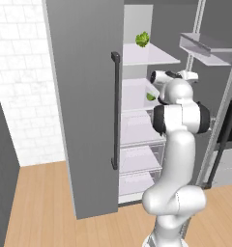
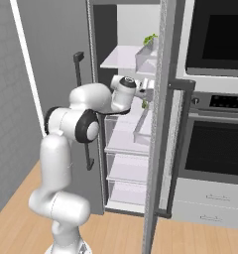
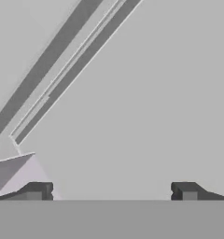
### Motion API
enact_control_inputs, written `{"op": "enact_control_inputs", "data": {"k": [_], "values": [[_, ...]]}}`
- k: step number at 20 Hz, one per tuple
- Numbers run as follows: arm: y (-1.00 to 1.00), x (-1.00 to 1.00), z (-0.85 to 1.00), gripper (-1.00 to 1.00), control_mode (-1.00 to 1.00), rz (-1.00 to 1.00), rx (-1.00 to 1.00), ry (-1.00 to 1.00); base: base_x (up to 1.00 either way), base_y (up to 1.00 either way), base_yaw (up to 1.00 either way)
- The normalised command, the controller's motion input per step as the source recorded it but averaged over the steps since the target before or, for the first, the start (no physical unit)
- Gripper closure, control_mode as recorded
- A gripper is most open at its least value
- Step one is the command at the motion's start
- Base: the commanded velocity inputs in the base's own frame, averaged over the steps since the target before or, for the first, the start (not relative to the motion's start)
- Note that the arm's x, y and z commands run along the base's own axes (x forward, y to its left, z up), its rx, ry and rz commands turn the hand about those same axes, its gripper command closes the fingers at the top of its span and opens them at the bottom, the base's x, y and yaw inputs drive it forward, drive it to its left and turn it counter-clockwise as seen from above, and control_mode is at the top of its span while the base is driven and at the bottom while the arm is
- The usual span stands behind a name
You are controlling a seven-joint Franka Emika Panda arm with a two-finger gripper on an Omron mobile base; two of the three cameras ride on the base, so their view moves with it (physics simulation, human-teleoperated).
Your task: Grab a lemon wedge from the fridge and one ice cube from the ice bowl, and put them in the glass of lemonade.
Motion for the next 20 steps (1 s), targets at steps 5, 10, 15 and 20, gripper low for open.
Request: {"op": "enact_control_inputs", "data": {"k": [5,10,15,20], "values": [[-0.91,0.00,-0.48,-1.00,-1.00,-0.02,0.00,-0.01,0.00,0.00,0.00],[-0.21,-0.14,0.10,-1.00,-1.00,0.00,0.00,-0.07,0.00,0.00,0.00],[0.61,-0.32,0.52,-1.00,-1.00,0.00,0.05,-0.10,0.00,0.00,0.00],[0.80,-0.50,0.23,-1.00,-1.00,0.00,0.20,-0.04,0.00,0.00,0.00]]}}
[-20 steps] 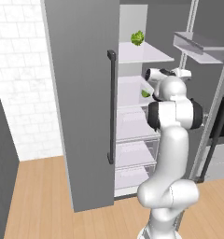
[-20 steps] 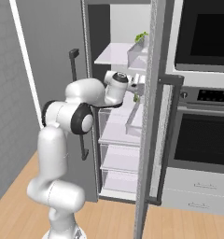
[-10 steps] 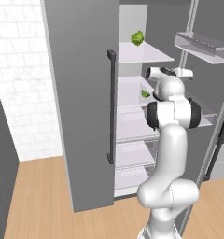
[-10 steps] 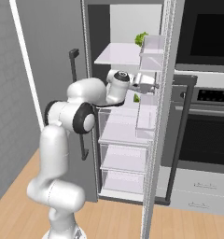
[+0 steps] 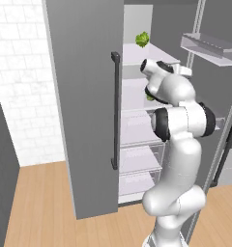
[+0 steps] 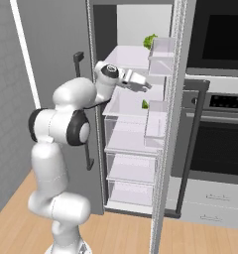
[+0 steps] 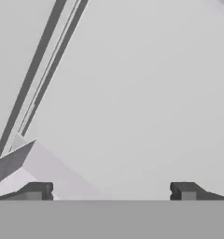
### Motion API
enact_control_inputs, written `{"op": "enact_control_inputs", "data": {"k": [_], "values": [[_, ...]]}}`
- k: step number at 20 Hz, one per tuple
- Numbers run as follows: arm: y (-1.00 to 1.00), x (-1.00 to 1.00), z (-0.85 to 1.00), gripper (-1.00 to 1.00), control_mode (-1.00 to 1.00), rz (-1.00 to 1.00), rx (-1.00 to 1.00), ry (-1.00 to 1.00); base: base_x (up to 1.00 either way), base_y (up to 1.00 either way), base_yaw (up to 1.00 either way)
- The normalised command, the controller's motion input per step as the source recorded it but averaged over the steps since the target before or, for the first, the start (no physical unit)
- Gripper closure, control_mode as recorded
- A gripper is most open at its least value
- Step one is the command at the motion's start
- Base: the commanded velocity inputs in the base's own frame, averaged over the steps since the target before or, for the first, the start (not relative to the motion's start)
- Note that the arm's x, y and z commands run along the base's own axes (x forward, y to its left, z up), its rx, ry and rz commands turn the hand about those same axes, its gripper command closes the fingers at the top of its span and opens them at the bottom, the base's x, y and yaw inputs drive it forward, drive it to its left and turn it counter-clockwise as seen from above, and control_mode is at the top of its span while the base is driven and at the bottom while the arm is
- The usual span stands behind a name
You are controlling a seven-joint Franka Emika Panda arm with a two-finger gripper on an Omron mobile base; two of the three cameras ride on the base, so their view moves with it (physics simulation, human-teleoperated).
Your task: Grab a lemon wedge from the fridge and one ice cube from the ice bowl, and put them in the glass of lemonade.
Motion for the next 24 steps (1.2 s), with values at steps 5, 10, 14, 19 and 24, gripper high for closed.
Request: {"op": "enact_control_inputs", "data": {"k": [5,10,14,19,24], "values": [[0.81,-0.48,0.00,-1.00,-1.00,0.04,0.40,-0.07,0.00,0.00,0.00],[0.60,-0.71,-0.07,-1.00,-1.00,0.21,0.50,-0.02,0.00,0.00,0.00],[0.48,-0.94,-0.03,-1.00,-1.00,0.41,0.40,0.00,0.00,0.00,0.00],[0.24,-1.00,-0.05,-1.00,-1.00,0.43,0.15,-0.07,0.00,0.00,0.00],[0.28,-1.00,0.00,-1.00,-1.00,0.36,0.06,-0.14,0.00,0.00,0.00]]}}
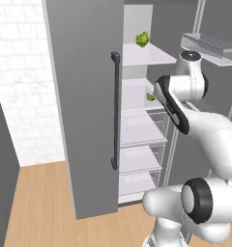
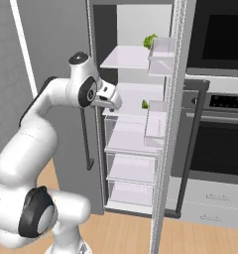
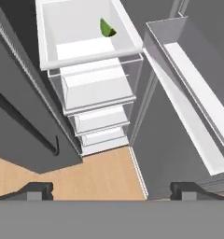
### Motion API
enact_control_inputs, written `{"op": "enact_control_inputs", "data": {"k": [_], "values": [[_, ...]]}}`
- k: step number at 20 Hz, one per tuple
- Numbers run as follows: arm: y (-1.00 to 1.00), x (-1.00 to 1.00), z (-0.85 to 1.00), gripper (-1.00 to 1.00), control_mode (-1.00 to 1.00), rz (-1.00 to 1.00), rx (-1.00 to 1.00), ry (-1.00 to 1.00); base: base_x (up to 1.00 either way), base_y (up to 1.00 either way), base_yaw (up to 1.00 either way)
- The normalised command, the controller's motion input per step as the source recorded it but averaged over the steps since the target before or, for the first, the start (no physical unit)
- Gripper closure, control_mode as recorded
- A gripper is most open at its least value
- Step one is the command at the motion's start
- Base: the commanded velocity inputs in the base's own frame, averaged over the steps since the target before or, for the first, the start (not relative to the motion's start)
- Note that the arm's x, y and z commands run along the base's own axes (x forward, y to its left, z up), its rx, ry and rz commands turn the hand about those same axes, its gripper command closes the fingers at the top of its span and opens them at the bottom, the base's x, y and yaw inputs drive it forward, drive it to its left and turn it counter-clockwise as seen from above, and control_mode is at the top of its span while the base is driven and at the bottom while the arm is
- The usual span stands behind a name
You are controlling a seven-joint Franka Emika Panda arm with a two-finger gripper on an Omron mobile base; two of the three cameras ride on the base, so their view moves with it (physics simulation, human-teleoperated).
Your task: Grab a lemon wedge from the fridge and one ice cube from the ice bowl, and put them in the glass of lemonade.
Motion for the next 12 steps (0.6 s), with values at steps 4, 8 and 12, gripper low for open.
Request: {"op": "enact_control_inputs", "data": {"k": [4,8,12], "values": [[0.53,-0.95,0.00,-1.00,-1.00,0.33,0.14,-0.24,0.00,0.00,0.00],[0.27,-0.87,0.26,-1.00,-1.00,0.20,0.06,-0.21,0.00,0.00,0.00],[0.00,-0.78,0.36,-1.00,-1.00,0.00,-0.04,-0.01,0.00,0.00,0.00]]}}
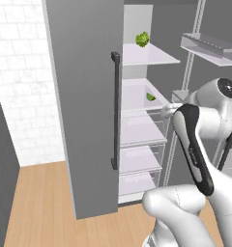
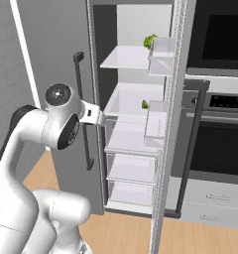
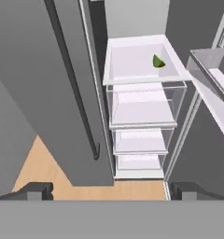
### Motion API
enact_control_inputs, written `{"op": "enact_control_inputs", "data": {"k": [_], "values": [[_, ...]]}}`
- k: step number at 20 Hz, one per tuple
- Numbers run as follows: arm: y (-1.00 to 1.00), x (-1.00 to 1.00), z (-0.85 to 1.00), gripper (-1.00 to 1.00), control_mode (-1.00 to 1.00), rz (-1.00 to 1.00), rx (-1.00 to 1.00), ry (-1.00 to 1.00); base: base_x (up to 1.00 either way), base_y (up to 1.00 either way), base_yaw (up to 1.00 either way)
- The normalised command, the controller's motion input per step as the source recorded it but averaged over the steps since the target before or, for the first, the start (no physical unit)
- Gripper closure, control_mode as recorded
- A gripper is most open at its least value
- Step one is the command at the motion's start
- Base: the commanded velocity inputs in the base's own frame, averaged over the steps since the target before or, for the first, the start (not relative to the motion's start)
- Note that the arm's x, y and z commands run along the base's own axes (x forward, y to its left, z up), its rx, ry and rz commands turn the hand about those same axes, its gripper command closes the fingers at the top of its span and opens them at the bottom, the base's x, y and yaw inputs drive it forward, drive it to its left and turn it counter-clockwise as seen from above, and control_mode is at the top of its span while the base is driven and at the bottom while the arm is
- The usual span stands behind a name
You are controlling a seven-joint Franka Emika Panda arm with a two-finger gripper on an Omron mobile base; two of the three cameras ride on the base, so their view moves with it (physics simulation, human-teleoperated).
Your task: Grab a lemon wedge from the fridge and one ice cube from the ice bowl, and put them in the glass of lemonade.
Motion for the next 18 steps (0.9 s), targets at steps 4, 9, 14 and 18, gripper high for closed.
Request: {"op": "enact_control_inputs", "data": {"k": [4,9,14,18], "values": [[0.01,-0.58,0.30,-1.00,-1.00,-0.04,-0.12,0.08,0.00,0.00,0.00],[0.00,-0.36,0.24,-1.00,-1.00,-0.01,-0.03,0.06,0.00,0.00,0.00],[0.00,-0.28,0.02,-1.00,-1.00,-0.02,0.00,0.00,0.00,0.00,0.00],[0.00,-0.26,0.02,-1.00,-1.00,-0.10,0.00,0.02,0.00,0.00,0.00]]}}
